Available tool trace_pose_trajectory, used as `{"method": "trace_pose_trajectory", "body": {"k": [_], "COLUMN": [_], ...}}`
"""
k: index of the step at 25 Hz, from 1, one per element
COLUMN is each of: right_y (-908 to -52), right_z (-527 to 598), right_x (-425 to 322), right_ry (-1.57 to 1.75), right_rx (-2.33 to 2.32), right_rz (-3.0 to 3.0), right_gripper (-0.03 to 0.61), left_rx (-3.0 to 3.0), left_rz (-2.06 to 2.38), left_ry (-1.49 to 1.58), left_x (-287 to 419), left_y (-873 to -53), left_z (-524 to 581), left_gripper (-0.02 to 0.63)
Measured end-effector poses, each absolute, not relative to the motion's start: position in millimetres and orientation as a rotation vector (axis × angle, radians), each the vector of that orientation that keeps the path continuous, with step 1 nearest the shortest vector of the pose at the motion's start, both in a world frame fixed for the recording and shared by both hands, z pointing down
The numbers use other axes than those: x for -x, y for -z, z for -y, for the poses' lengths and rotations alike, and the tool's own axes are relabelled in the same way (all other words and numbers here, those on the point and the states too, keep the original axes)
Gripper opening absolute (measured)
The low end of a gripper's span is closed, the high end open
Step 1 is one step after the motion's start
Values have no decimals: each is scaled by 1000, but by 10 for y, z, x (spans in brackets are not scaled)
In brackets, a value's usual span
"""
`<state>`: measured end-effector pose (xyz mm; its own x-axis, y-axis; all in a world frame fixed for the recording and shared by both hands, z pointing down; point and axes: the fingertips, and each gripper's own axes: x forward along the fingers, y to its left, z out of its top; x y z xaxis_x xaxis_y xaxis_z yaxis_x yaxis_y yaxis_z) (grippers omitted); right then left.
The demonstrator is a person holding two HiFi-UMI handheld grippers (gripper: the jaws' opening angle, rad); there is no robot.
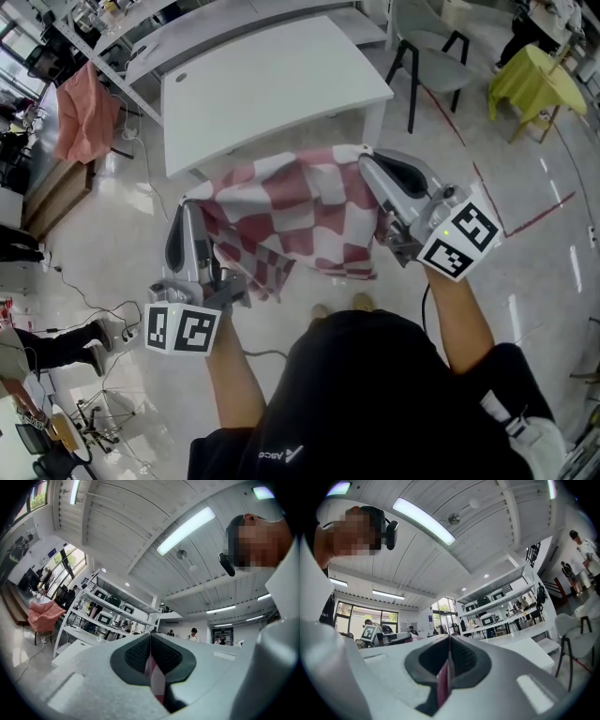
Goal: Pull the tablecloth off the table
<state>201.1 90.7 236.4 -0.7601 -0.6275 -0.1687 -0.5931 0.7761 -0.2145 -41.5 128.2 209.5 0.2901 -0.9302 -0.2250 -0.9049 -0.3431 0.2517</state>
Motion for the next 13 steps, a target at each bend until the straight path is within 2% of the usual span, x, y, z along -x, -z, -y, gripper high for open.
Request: {"method": "trace_pose_trajectory", "body": {"k": [13], "right_y": [-2383], "right_z": [-913], "right_x": [-2001], "right_ry": [217], "right_rx": [950], "right_rz": [-2740], "right_gripper": [5], "left_rx": [-2468], "left_rz": [1752], "left_ry": [498], "left_x": [396], "left_y": [-2115], "left_z": [-1286], "left_gripper": [11]}}
